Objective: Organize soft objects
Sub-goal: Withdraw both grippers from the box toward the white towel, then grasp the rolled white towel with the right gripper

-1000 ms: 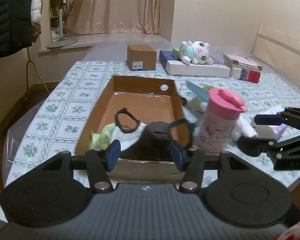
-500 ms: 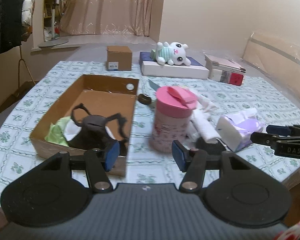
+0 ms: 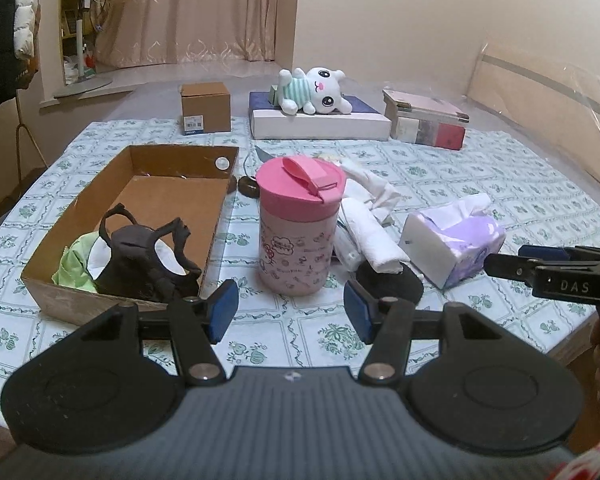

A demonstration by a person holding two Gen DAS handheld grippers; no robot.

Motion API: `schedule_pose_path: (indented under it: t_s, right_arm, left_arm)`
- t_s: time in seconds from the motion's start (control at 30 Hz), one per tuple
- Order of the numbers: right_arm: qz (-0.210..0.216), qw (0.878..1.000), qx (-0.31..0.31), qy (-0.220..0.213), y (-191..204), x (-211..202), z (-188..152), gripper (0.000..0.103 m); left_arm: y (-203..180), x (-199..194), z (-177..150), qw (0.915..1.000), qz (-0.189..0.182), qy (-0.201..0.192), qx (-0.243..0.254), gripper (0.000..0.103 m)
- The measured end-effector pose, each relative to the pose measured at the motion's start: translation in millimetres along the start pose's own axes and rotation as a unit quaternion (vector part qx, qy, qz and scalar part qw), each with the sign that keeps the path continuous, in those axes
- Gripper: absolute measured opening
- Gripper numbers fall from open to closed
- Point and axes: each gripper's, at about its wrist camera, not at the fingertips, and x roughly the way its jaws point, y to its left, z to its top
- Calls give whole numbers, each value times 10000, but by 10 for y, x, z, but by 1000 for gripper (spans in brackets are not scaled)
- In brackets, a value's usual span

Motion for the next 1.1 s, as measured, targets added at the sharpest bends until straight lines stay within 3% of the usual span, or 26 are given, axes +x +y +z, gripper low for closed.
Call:
schedule_pose_path:
  t_s: [0.5,0.9,1.03,1.1]
  right_arm:
    - [148,9996,-73,222,47,455,75,69]
    - [230,9963,-694,459,283,1193,139,69]
    - [63,9935,-981,567,373,1411,118,69]
    - [-90,9911,-1184,608,420,1499,100,63]
  left_arm:
    - [70,331,18,9998,96,161,-86,55]
    - [219,781,75,9994,118,278,-153,55]
    - [258,881,78,9993,87,306,-175,55]
    - [267,920,76,9993,57,319,-181,55]
